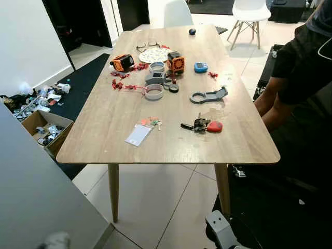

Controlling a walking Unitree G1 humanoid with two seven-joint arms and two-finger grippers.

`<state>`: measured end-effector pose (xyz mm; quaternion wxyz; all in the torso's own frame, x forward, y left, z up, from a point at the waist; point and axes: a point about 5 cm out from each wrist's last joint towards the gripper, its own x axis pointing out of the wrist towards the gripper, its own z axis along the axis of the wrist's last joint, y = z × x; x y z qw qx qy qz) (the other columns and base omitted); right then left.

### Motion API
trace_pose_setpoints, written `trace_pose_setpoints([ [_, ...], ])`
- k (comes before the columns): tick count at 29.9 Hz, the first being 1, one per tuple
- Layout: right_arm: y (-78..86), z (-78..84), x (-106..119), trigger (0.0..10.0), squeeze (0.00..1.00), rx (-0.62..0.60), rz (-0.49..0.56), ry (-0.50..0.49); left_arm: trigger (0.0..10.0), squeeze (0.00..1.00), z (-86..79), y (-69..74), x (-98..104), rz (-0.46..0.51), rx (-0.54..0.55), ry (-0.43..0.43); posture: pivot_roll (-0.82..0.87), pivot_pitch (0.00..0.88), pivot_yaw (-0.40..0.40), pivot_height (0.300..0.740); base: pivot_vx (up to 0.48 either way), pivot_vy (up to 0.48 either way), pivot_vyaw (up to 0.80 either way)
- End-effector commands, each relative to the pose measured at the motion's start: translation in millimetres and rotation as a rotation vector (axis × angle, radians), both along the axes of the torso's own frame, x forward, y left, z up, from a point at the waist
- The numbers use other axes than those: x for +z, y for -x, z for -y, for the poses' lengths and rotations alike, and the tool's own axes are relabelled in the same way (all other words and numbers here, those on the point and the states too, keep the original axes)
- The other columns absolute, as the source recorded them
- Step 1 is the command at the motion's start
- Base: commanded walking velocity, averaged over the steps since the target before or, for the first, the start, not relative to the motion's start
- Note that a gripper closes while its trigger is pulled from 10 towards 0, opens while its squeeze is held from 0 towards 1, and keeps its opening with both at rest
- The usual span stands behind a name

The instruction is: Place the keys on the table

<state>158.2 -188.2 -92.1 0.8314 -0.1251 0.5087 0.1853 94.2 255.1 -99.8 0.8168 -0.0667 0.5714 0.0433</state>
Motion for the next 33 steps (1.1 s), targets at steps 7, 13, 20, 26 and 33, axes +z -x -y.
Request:
trace_pose_setpoints([
  [7,51.1,8.4,-18,10.0,0.00,0.006,-0.201,0.098,10.0,0.00,2.3,-9.6,1,0.025,-0.022,-0.053,-0.06,0.090,0.099,0.740,-0.387,0.000,0.00],
  [13,46.0,2.3,-18,10.0,0.00,0.029,-0.192,0.112,10.0,0.00,10.7,-17.8,1,0.039,-0.057,-0.051,-0.07,0.080,0.086,0.740,-0.373,0.000,0.00],
  [20,38.5,-1.9,-17,10.0,0.00,0.034,-0.178,0.117,10.0,0.00,12.0,-18.0,0,0.039,-0.058,-0.050,-0.07,0.074,0.088,0.740,-0.376,0.000,0.00],
  [26,37.1,-4.1,-17,10.0,0.00,0.028,-0.179,0.117,10.0,0.00,11.6,-16.0,0,0.035,-0.050,-0.046,-0.07,0.072,0.093,0.740,-0.379,0.000,0.00],
  [33,37.8,-8.3,-18,10.0,0.00,0.018,-0.185,0.113,10.0,0.00,10.1,-16.5,0,0.035,-0.056,-0.047,-0.07,0.072,0.101,0.740,-0.413,0.000,0.00],
])
